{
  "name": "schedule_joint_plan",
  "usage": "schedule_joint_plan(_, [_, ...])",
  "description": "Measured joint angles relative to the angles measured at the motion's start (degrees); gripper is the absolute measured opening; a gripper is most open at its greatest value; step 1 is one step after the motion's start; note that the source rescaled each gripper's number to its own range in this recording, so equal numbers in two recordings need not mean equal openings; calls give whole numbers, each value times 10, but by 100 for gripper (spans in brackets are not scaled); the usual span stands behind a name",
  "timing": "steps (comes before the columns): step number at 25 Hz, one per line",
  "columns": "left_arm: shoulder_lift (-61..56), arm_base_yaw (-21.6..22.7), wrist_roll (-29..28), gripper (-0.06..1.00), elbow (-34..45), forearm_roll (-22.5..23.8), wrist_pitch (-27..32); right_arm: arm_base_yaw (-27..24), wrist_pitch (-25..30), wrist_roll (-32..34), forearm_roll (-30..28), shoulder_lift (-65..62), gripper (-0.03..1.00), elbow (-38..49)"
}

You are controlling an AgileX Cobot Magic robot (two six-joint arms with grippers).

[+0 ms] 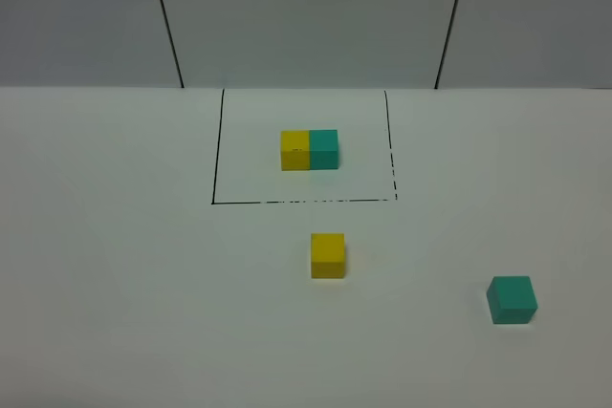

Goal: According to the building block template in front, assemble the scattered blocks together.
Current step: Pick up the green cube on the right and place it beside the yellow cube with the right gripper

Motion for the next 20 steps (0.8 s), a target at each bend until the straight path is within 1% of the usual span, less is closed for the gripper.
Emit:
schedule_joint_plan(2, [-41, 0, 0, 75, 13, 0, 23, 0, 0, 0, 0, 0, 59, 0])
schedule_joint_plan(4, [-71, 0, 0, 74, 28, 0, 33, 0, 0, 0, 0, 0, 59, 0])
schedule_joint_plan(12, [-125, 0, 7, 69, 57, -1, 42, 0, 0, 0, 0, 0, 59, 0])
schedule_joint_plan(15, [-140, 0, 7, 67, 80, -1, 39, 0, 0, 0, 0, 0, 59, 0])
schedule_joint_plan(20, [-183, 0, 6, 65, 83, -1, 33, 0, -1, 0, 0, 0, 59, 0])
